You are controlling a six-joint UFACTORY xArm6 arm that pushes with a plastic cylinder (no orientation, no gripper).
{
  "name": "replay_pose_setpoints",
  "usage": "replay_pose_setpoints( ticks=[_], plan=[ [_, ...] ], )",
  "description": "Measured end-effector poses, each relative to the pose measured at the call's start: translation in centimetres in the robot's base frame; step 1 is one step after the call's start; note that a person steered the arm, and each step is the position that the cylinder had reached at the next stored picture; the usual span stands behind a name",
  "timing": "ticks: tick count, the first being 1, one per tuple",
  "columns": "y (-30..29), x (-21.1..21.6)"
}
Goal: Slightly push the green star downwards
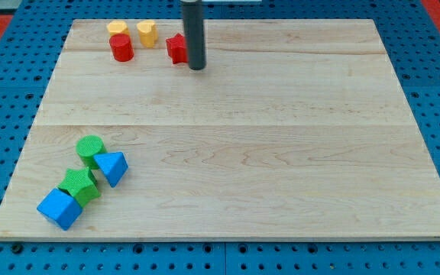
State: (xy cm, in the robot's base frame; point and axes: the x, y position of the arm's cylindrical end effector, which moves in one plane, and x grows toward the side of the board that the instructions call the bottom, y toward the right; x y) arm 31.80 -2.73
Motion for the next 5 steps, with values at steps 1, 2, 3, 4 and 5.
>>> replay_pose_setpoints(
  ticks=[1, 2, 3, 4, 5],
  plan=[
    [-1.3, 8.2],
    [-9.3, 12.1],
    [-17.6, 13.9],
    [-20.8, 19.5],
    [-16.7, 21.2]
  ],
)
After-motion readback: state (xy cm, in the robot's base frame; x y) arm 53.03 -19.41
